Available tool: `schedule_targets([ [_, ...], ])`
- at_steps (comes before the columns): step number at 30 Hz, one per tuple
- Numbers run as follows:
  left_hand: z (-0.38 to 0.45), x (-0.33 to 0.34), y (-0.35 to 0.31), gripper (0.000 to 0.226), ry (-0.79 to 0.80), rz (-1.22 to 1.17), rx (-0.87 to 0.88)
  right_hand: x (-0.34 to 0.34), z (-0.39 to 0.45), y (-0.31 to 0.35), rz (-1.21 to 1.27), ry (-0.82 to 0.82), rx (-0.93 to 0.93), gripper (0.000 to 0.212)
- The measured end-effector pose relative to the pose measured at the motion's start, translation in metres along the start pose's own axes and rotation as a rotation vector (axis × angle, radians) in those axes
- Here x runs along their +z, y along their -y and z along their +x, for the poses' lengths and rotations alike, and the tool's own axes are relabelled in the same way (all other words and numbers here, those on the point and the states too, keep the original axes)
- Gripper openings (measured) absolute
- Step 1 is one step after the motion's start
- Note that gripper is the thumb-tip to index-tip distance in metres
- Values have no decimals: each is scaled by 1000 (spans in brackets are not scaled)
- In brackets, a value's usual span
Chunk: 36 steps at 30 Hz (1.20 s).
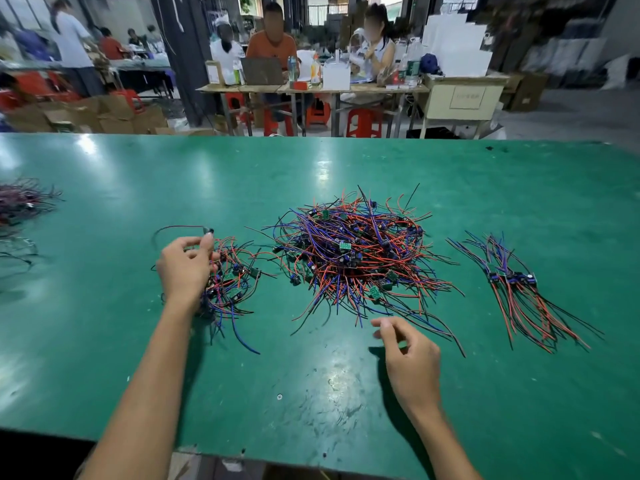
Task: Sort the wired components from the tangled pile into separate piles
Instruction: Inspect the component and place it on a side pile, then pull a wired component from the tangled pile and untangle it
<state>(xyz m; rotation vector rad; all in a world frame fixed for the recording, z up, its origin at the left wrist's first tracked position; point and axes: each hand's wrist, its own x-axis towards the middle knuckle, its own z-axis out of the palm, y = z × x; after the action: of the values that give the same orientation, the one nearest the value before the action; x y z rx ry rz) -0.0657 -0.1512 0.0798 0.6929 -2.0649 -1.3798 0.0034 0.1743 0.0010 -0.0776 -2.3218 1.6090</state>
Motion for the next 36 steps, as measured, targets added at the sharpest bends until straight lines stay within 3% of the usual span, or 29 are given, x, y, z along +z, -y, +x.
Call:
schedule_targets([
  [3, 16, -2, 24, 32, 43, 407, -34, 2, 7, -2, -278, -189, -99, 17],
  [7, 6, 4, 41, 33, 95, 517, 37, 13, 28, -8, -519, -81, 52, 49],
  [10, -19, 16, 39, 23, 17, 575, 141, 20, 43, -11, -595, -91, -9, 44],
  [13, -55, 35, 32, 13, 55, 455, 314, 25, 56, -15, -694, -42, 18, 35],
  [18, -124, 73, 24, 16, 297, 211, 498, 28, 52, -16, -672, -85, -58, 9],
  [20, -148, 90, 25, 17, 362, 190, 543, 27, 49, -16, -672, -92, -40, 8],
  [23, -167, 104, 27, 18, 378, 168, 525, 24, 48, -15, -635, -82, 15, 10],
  [26, -167, 103, 31, 15, 211, 243, 546, 23, 46, -14, -637, -103, -11, 6],
  [28, -166, 97, 34, 11, 194, 226, 490, 23, 43, -14, -623, -123, -32, 9],
  [33, -172, 97, 33, 10, 297, 92, 442, 18, 29, -11, -550, -254, -140, 5],
  [36, -183, 110, 21, 19, 499, -166, 201, 15, 19, -9, -522, -375, -307, 5],
])
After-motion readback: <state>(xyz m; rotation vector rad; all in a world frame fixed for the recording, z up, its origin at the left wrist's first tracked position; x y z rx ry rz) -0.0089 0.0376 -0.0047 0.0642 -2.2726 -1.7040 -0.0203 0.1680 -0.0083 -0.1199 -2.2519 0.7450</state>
